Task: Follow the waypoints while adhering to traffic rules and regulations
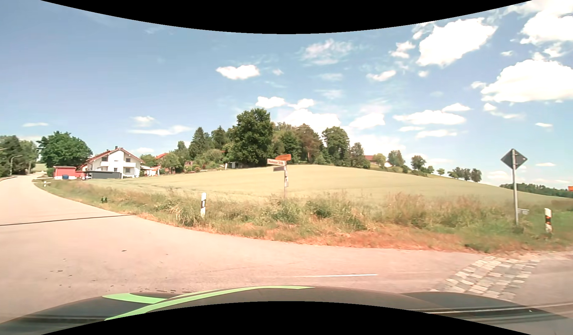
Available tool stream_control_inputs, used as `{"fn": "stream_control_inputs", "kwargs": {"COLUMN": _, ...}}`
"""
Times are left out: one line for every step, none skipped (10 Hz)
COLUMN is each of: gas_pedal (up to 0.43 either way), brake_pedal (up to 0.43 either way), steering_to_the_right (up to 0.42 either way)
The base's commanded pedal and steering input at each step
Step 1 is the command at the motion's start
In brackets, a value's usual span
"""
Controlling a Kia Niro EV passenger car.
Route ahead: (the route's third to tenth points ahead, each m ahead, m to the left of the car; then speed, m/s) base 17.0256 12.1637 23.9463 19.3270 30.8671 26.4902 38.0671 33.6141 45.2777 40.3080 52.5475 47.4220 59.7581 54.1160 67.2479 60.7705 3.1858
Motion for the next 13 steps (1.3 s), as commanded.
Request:
{"fn": "stream_control_inputs", "kwargs": {"gas_pedal": 0.000, "brake_pedal": 0.000, "steering_to_the_right": -0.517}}
{"fn": "stream_control_inputs", "kwargs": {"gas_pedal": 0.000, "brake_pedal": 0.000, "steering_to_the_right": -0.508}}
{"fn": "stream_control_inputs", "kwargs": {"gas_pedal": 0.008, "brake_pedal": 0.000, "steering_to_the_right": -0.509}}
{"fn": "stream_control_inputs", "kwargs": {"gas_pedal": 0.008, "brake_pedal": 0.000, "steering_to_the_right": -0.513}}
{"fn": "stream_control_inputs", "kwargs": {"gas_pedal": 0.020, "brake_pedal": 0.000, "steering_to_the_right": -0.512}}
{"fn": "stream_control_inputs", "kwargs": {"gas_pedal": 0.197, "brake_pedal": 0.000, "steering_to_the_right": -0.497}}
{"fn": "stream_control_inputs", "kwargs": {"gas_pedal": 0.220, "brake_pedal": 0.000, "steering_to_the_right": -0.483}}
{"fn": "stream_control_inputs", "kwargs": {"gas_pedal": 0.220, "brake_pedal": 0.000, "steering_to_the_right": -0.464}}
{"fn": "stream_control_inputs", "kwargs": {"gas_pedal": 0.220, "brake_pedal": 0.000, "steering_to_the_right": -0.449}}
{"fn": "stream_control_inputs", "kwargs": {"gas_pedal": 0.220, "brake_pedal": 0.000, "steering_to_the_right": -0.438}}
{"fn": "stream_control_inputs", "kwargs": {"gas_pedal": 0.220, "brake_pedal": 0.000, "steering_to_the_right": -0.436}}
{"fn": "stream_control_inputs", "kwargs": {"gas_pedal": 0.220, "brake_pedal": 0.000, "steering_to_the_right": -0.441}}
{"fn": "stream_control_inputs", "kwargs": {"gas_pedal": 0.220, "brake_pedal": 0.000, "steering_to_the_right": -0.440}}
